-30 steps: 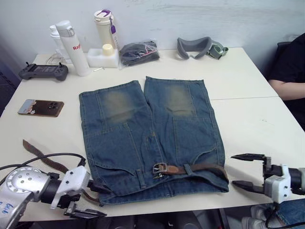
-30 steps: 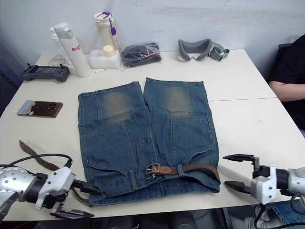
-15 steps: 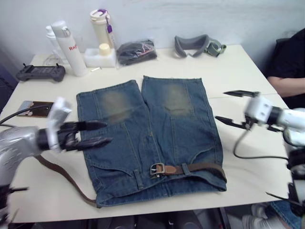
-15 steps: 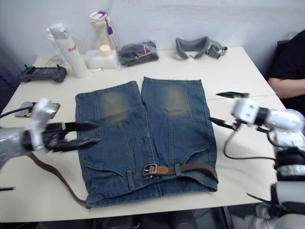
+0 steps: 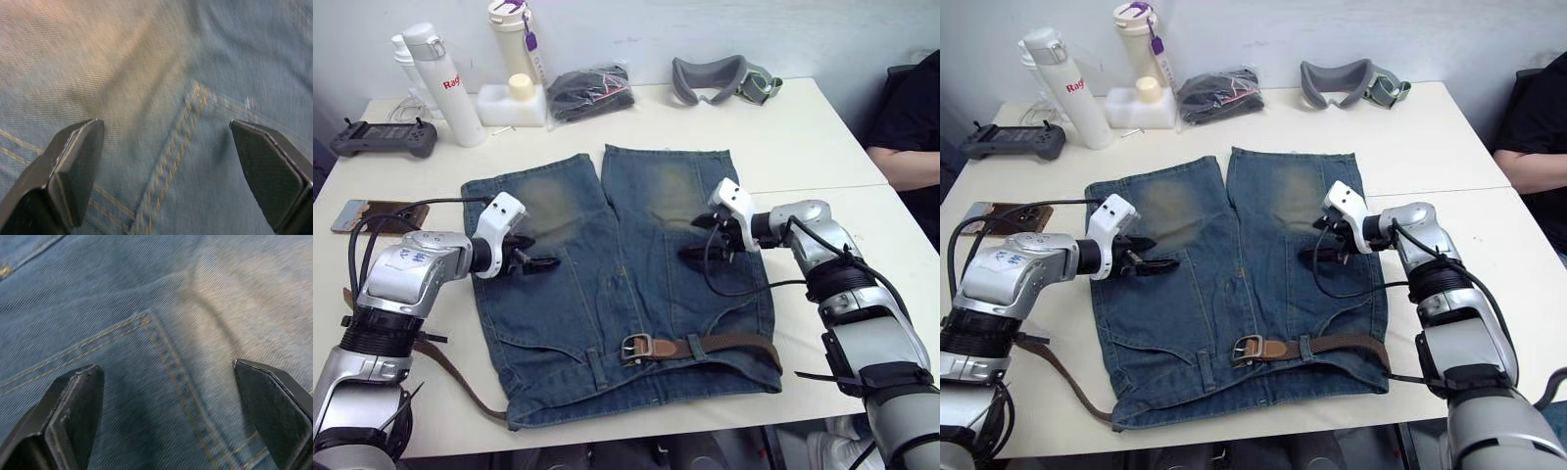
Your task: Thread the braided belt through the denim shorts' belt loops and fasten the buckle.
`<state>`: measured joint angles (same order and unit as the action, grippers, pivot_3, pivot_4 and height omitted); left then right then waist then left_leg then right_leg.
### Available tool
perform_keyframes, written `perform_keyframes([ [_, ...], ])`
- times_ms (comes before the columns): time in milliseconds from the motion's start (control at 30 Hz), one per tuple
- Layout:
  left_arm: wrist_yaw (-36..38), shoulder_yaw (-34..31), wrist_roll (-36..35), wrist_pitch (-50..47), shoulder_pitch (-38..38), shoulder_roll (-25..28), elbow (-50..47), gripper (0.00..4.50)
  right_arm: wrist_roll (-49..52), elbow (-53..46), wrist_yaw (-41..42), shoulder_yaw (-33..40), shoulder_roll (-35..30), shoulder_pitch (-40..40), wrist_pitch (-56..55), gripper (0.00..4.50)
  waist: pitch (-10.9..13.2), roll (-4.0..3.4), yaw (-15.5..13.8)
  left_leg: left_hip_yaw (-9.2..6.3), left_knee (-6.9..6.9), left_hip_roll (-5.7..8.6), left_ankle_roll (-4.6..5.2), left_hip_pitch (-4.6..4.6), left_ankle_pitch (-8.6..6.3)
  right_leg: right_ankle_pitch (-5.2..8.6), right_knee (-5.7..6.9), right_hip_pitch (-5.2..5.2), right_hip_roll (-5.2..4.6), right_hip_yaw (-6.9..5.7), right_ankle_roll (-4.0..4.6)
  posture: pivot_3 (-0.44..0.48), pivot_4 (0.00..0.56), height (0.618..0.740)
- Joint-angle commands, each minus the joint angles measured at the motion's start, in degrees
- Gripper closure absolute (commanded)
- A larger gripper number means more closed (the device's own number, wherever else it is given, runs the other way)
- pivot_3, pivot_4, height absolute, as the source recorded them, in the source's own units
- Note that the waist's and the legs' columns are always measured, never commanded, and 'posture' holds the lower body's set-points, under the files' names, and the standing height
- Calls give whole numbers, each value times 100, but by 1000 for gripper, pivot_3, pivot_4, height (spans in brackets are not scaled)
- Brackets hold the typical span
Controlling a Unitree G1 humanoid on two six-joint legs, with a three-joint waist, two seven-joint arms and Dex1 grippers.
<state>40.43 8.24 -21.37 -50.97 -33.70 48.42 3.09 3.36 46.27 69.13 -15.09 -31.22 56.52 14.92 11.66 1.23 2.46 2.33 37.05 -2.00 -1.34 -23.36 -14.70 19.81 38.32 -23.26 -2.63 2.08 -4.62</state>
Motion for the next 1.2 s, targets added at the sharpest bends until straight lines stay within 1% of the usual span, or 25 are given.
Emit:
perform_keyframes([
  [33,215,274,343,162,330,153,-66,541,-392,241,85,-266,-34,-132,429,0,-1,0,29,0,-5,0,27,33,-16,0,-4,36,-1,1,1,0,150,740],
  [67,239,294,380,221,399,117,-83,785,-382,176,141,-262,-32,-182,508,243,-4,4,51,-6,-9,-1,23,66,-25,2,-11,71,-1,1,3,0,150,740],
  [133,255,257,414,292,464,14,-89,1564,-361,48,153,-211,-13,-273,600,826,-12,11,56,-16,-31,-4,18,140,-37,4,-36,150,-2,-5,8,0,150,740],
  [200,270,186,422,343,431,-89,-65,2460,-270,-150,194,-107,-1,-343,776,1796,-38,35,48,-16,-71,-1,16,188,-41,7,-56,191,-9,-4,13,0,150,740],
  [333,268,-198,290,394,98,-399,129,4264,-96,-507,213,168,-22,-298,1027,3737,-45,37,22,-16,-90,1,14,187,-40,8,-64,186,-13,-6,13,0,150,740],
  [367,276,-259,287,410,29,-461,180,4500,-96,-533,181,215,-20,-268,1040,4163,-45,37,15,-16,-90,0,12,184,-38,8,-62,180,-12,-7,13,0,150,740],
  [400,211,-290,367,479,-114,-541,343,4500,-126,-468,79,267,-9,-157,958,4423,-44,38,12,-16,-89,0,10,183,-37,8,-60,178,-11,-7,13,0,150,740],
  [500,97,-203,719,863,-718,-742,1077,4500,-315,132,-351,352,37,319,367,4423,-41,40,20,-12,-85,4,10,180,-33,5,-54,173,-10,-4,8,0,150,740],
  [600,77,-211,944,1347,-1387,-997,2066,4500,-560,989,-863,348,101,820,-321,4423,-35,40,31,-10,-84,12,12,171,-26,1,-50,161,-10,-5,2,0,150,740],
  [667,79,-94,1210,1784,-1806,-1124,2774,4500,-651,1549,-1223,400,206,1162,-675,4423,-35,39,52,-7,-84,11,12,151,-25,0,-52,139,-9,-7,1,0,150,740],
  [733,73,-59,1394,2151,-2288,-1296,3503,4500,-724,2016,-1529,435,311,1439,-905,4423,-36,40,62,2,-72,11,1,85,-18,-2,-36,69,-7,-10,-3,0,150,740],
  [767,58,-71,1469,2304,-2510,-1379,3848,4500,-780,2189,-1655,431,357,1533,-1028,4423,-36,40,67,8,-55,7,-23,53,6,-3,-29,39,-4,-15,-5,0,150,740],
  [867,4,-77,1747,2858,-3063,-1585,4852,4500,-920,2579,-2093,475,506,1746,-1313,4423,-36,40,84,26,-22,-2,-19,-34,4,-3,20,-51,2,-18,-6,0,150,740],
  [933,3,-41,1932,3162,-3294,-1703,5387,4500,-998,2754,-2343,498,611,1832,-1412,4423,-36,40,96,34,-2,-8,-12,-64,-1,-3,24,-75,2,-20,-6,0,150,740],
  [967,-2,-61,1982,3283,-3370,-1768,5602,4500,-1035,2822,-2476,523,660,1852,-1451,4423,-35,40,103,40,2,-7,-11,-88,-1,-5,36,-104,1,-16,-10,0,150,740],
  [1000,-28,-94,2015,3371,-3423,-1829,5769,4500,-1086,2878,-2633,539,692,1854,-1481,4423,-36,40,103,64,3,-4,-10,-94,-1,-7,54,-125,-2,-3,-14,0,150,740],
  [1100,-97,-111,2157,3595,-3469,-1938,6074,4500,-1281,2961,-2951,500,719,1810,-1635,4423,-35,40,93,67,17,-5,-10,-91,-1,-7,62,-125,-3,-2,-14,0,150,740],
  [1167,69,-266,2023,3550,-3424,-1976,6083,3664,-1165,2970,-2919,692,727,1821,-1620,3651,-35,40,89,69,25,-1,-8,-86,2,-8,60,-125,-5,2,-16,0,150,740],
  [1200,175,-308,1982,3508,-3384,-1973,6029,3352,-1127,2960,-2831,748,715,1825,-1629,3358,-35,40,85,70,25,1,-8,-85,7,-10,64,-125,-4,3,-18,0,150,740],
])
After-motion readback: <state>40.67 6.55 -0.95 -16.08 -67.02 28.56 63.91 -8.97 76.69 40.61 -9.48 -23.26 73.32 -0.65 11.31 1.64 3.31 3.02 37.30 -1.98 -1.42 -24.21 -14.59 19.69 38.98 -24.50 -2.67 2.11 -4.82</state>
